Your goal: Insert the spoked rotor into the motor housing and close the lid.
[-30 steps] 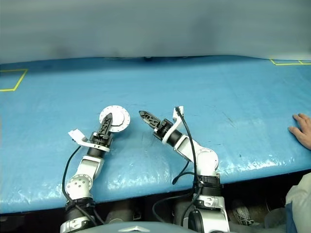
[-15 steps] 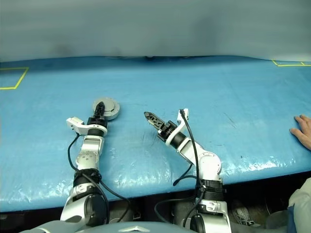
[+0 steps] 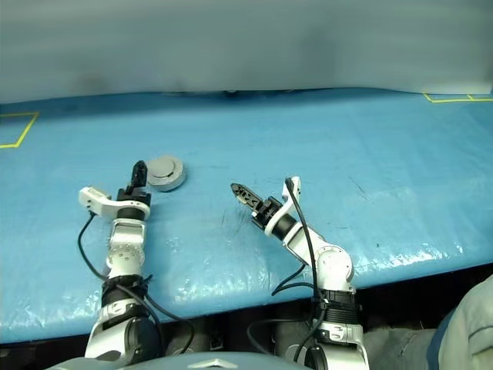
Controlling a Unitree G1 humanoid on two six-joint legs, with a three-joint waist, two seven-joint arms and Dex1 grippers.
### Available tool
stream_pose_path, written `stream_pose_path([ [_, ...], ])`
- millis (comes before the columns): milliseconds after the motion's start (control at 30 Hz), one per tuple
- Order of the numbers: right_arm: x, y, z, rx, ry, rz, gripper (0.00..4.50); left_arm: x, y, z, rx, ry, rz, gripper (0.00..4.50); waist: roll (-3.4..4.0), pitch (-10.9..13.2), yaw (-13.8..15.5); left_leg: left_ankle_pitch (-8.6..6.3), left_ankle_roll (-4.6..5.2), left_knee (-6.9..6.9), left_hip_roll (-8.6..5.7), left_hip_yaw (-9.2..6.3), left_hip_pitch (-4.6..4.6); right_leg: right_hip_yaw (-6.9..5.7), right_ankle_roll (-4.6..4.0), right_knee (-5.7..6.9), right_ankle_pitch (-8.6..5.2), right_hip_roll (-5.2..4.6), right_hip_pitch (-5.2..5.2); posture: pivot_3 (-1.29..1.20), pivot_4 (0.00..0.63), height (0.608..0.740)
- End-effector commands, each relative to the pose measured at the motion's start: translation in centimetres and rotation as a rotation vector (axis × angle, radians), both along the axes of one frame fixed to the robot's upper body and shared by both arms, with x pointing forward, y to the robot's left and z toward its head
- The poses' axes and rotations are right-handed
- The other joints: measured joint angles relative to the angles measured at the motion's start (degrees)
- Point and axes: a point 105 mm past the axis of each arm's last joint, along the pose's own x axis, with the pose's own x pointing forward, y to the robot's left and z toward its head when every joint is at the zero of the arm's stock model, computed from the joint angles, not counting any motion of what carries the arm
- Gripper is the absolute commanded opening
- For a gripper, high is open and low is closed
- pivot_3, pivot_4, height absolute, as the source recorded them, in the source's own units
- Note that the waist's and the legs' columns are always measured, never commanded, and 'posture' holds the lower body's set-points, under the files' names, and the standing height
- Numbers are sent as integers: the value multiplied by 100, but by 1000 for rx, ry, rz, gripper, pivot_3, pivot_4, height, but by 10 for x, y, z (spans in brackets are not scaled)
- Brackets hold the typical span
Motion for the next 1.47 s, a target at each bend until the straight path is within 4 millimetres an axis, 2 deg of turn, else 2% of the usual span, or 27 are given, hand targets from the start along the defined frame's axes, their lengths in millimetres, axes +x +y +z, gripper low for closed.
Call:
stream_pose_path([
  [33, 6, -1, 7, -76, -89, -42, 3738, -18, 13, 11, 148, -23, 3, 4448, 0, 0, 7, 1, -1, 0, 0, 0, 1, 0, 0, 1, 0, 0, 0, 0, 150, 740],
  [167, 13, -11, 12, -200, -256, -124, 3738, -32, -1, 21, 357, -67, -129, 4448, 0, 0, 49, 2, -2, 2, 3, -1, -2, -3, 0, 2, -1, -6, -2, 0, 150, 740],
  [267, 19, -27, 16, -372, -435, -198, 3738, -42, -34, 43, 536, -201, -306, 4448, 0, 0, 105, 1, -1, 3, 5, -2, -5, -2, 0, -3, -2, -12, -2, 0, 150, 740],
  [333, 20, -37, 18, -432, -498, -187, 3738, -47, -61, 47, 663, -243, -445, 4448, 0, 0, 117, 0, 3, 3, 5, -1, -6, -2, -8, -6, -6, -21, 0, 0, 150, 740],
  [467, 22, -56, 19, -596, -645, -181, 3738, -53, -101, 30, 923, -198, -722, 4448, 5, 0, 94, 0, 8, 4, 2, 11, -1, 7, -12, -7, -8, -20, 0, 0, 150, 740],
  [533, 20, -60, 12, -736, -721, -125, 3738, -57, -114, 19, 1050, -181, -828, 4448, 7, 0, 75, 0, 6, 2, 0, 17, 1, 10, -11, -2, -7, -11, -7, 0, 150, 740],
  [567, 18, -60, 7, -783, -742, -86, 3738, -58, -116, 15, 1088, -178, -856, 4448, 8, 0, 71, 2, 3, 0, -2, 17, 2, 9, -12, 0, -8, -7, -9, 0, 150, 740],
  [700, 13, -65, -3, -898, -804, 7, 4455, -53, -118, 16, 1086, -210, -844, 4500, 8, 0, 71, 6, -5, -10, 4, 14, 3, 6, -15, 6, -9, 2, -17, 0, 150, 740],
  [867, 14, -66, -12, -982, -811, 41, 4455, -53, -120, 13, 1116, -219, -853, 4500, 9, 1, 101, 7, -7, -10, 5, 13, 2, 3, -13, 7, -9, -2, -16, 0, 150, 740],
  [1467, 14, -58, -17, -965, -805, 59, 4455, -53, -117, 11, 1132, -211, -807, 4500, 9, 1, 104, 5, -3, 0, 14, 15, 1, 5, -3, 6, -3, -10, -11, 0, 150, 740],
])
